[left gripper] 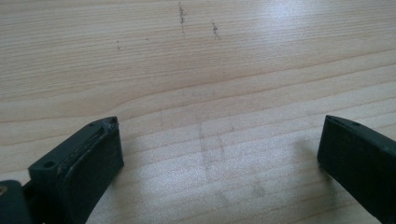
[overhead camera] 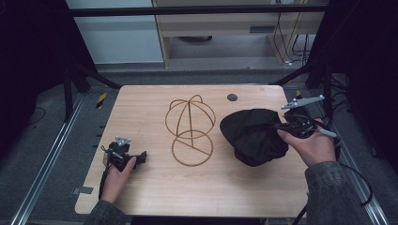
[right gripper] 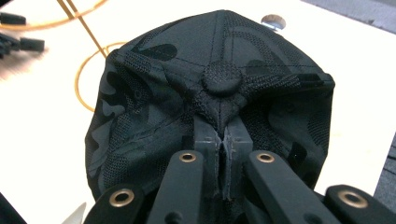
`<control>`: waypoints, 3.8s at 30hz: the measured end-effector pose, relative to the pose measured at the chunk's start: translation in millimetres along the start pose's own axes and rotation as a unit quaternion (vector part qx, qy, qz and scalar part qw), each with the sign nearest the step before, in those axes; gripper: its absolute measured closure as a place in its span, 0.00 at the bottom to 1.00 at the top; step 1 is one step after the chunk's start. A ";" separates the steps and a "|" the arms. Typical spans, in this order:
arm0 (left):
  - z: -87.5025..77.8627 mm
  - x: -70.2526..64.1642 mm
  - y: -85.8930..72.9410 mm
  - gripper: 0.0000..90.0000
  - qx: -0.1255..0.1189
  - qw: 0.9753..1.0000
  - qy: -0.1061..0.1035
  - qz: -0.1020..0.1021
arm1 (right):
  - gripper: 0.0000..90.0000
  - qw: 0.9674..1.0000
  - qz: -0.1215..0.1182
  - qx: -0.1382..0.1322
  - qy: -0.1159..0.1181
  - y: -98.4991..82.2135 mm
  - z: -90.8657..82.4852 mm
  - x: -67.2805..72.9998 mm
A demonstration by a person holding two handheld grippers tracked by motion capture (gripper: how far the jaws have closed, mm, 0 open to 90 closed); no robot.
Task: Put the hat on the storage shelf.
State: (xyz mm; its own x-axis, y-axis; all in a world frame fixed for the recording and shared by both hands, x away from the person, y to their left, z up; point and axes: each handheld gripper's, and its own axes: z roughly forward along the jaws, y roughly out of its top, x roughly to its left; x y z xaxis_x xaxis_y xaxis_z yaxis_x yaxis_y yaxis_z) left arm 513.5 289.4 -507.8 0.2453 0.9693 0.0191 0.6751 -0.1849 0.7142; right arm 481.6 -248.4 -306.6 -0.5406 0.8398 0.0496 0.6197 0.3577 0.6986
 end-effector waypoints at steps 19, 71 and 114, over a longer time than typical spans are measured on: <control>0.0 -0.5 0.0 0.00 -0.001 1.000 -0.001 -0.001 | 0.97 0.996 0.010 -0.086 -0.020 30.4 -42.9 7.0; 0.0 -1.4 0.4 0.00 0.002 1.000 -0.003 0.001 | 0.97 0.987 -0.045 -0.152 0.026 143.8 -17.9 94.5; 0.0 -1.2 0.5 0.00 0.002 1.000 -0.004 0.003 | 0.97 0.989 -0.064 -0.105 0.080 137.8 31.3 118.7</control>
State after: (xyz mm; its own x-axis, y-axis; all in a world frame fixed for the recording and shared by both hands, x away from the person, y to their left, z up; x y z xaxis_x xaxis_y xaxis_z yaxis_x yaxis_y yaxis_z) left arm 513.5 288.1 -507.5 0.2551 0.9668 0.0173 0.6761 -0.1911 0.7116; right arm 520.7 -86.6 -226.8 -0.7011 0.7112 0.0522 0.4171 0.3495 0.8390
